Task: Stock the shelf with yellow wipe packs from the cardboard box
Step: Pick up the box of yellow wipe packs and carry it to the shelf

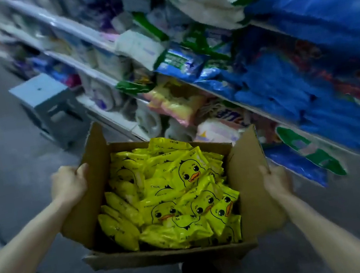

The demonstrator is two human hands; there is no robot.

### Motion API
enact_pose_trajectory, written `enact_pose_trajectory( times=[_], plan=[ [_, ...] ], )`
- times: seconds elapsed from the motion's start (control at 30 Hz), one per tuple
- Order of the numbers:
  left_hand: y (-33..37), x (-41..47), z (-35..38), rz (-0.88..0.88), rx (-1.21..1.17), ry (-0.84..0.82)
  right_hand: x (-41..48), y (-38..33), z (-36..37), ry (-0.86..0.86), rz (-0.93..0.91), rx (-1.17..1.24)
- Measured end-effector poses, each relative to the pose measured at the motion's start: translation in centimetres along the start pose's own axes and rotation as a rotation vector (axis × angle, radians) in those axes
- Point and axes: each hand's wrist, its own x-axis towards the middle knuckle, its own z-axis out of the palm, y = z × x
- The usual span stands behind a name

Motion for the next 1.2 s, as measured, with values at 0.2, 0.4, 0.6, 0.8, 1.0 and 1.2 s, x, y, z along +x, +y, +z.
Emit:
enact_pose_trajectory(
  times=[0.2, 0.4, 0.6, 0.8, 1.0, 1.2],
  plan=[
    [-5.1, 3.4, -3.3, -0.180, -0.081, 0.176, 5.2, -9.8, 6.3, -0.059, -0.253, -0.020],
    [-7.5, 8.8, -5.9, -0.341, -0.108, 0.227, 10.7, -19.8, 13.9, -0.212, -0.328, -0.116],
    [-8.8, 14.9, -9.6, -0.424, -0.099, 0.301, 13.1, -31.2, 20.1, -0.263, -0.463, -0.133],
    [-10.1, 22.0, -13.8, -0.463, -0.084, 0.403, 14.6, -43.0, 24.7, -0.327, -0.566, -0.120],
    [-14.2, 31.9, -17.5, -0.475, -0.122, 0.459, 14.8, -53.7, 30.5, -0.294, -0.629, -0.146],
    [-16.1, 43.1, -22.6, -0.462, -0.097, 0.393, 14.3, -62.7, 36.3, -0.256, -0.582, -0.120]
  ],
)
